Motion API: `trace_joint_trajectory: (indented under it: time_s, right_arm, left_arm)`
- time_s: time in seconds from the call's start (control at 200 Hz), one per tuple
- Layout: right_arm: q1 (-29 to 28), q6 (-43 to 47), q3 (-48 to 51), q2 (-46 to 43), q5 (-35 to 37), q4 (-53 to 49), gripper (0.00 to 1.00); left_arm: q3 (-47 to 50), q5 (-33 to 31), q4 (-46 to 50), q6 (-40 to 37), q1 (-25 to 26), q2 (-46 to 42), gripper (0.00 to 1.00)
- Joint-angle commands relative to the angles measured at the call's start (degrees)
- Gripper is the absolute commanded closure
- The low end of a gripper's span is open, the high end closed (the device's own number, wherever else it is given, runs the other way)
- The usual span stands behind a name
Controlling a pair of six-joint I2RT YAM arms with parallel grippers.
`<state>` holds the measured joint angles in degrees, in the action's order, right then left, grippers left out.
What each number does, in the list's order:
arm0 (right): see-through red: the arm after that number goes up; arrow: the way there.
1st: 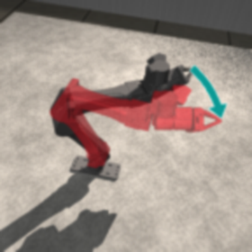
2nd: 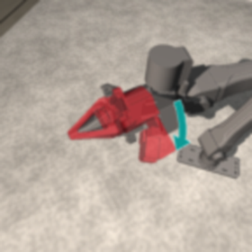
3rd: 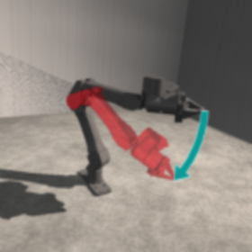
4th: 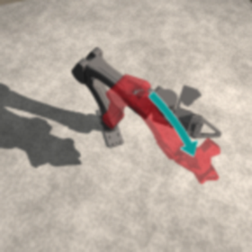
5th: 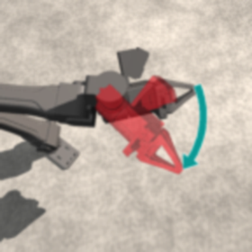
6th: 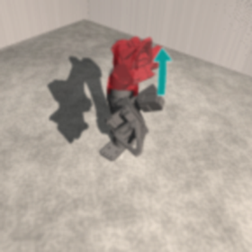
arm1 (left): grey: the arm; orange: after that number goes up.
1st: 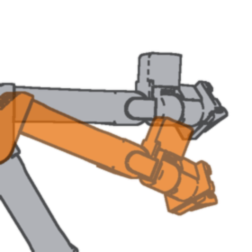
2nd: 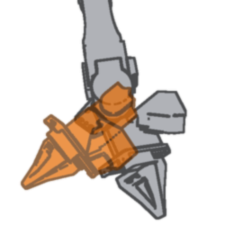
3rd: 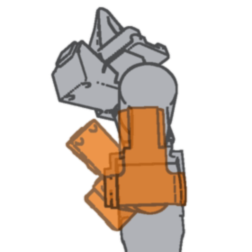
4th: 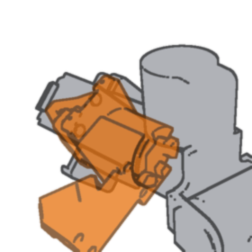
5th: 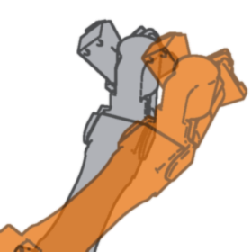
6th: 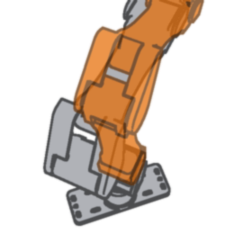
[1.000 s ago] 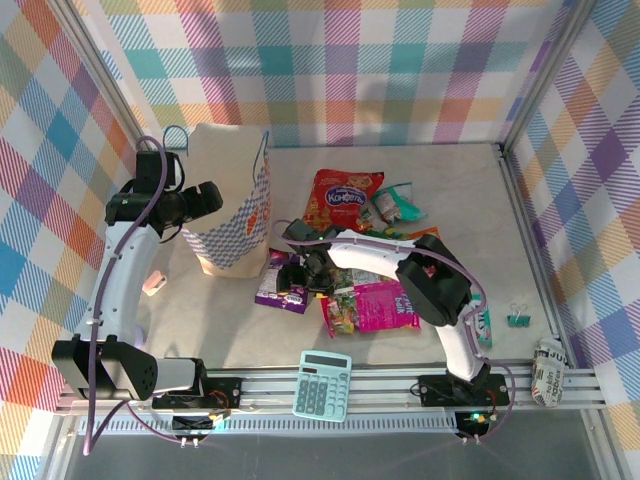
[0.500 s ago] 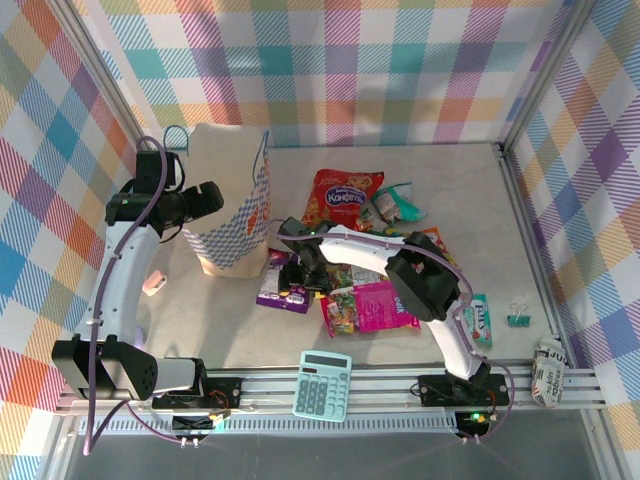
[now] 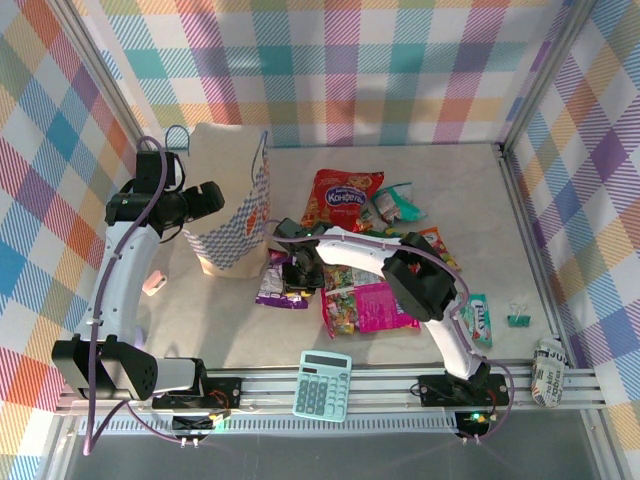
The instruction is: Place the snacks into the paper bag
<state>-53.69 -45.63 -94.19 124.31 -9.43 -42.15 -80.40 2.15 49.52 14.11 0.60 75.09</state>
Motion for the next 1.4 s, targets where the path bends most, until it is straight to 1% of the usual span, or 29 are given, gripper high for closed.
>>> trace_joint_trajectory:
  time_s: [0.0,0.055,0.18,0.23,0.325,0.615,0.745,0.955,1.09,1.31,1.395]
  right_arm:
    - [-0.6,0.5,2.3,-0.2,3.7,-0.5,0.76]
    - [-0.6,0.6,2.8,-1.1,4.3,-0.8,0.77]
    - [-0.8,1.5,2.8,-3.2,5.8,-1.6,0.87]
    - [-0.8,1.9,2.8,-4.0,6.5,-1.9,0.93]
    - [-0.9,2.4,2.7,-5.6,7.9,-2.5,0.96]
    - [-0.9,4.1,2.7,-12.0,11.6,-4.4,0.98]
    - [-0.9,5.2,2.7,-14.4,11.7,-4.5,1.0]
    - [-0.9,6.2,2.7,-18.5,12.1,-5.1,1.0]
    - [-0.9,8.1,2.1,-21.3,13.7,-6.0,1.0]
    - [-0.9,11.8,-2.0,-23.3,17.4,-10.6,1.0]
    - [-0.9,12.5,-2.6,-24.5,18.2,-11.0,1.0]
  left_arm:
    - [-1.2,1.5,1.2,0.3,-0.8,-1.2,0.09]
    - [-1.1,1.6,1.2,0.3,-0.8,-1.3,0.09]
    - [-1.1,1.6,1.1,0.3,-0.8,-1.5,0.09]
    - [-1.2,1.8,1.0,0.3,-0.8,-1.5,0.09]
    - [-1.5,2.1,1.1,0.5,-0.8,-1.5,0.09]
    - [-3.6,3.0,1.5,1.1,-0.8,-2.2,0.09]
    - [-4.9,1.2,2.3,1.3,-0.8,-2.4,0.09]
    - [-6.4,-2.3,3.6,1.0,-0.8,-2.0,0.09]
    - [-7.6,-3.9,4.5,1.2,-0.8,-0.1,0.12]
    - [-7.9,-5.3,4.4,1.3,-0.8,2.7,0.17]
    - [-7.8,-5.5,3.9,1.1,-0.8,3.5,0.22]
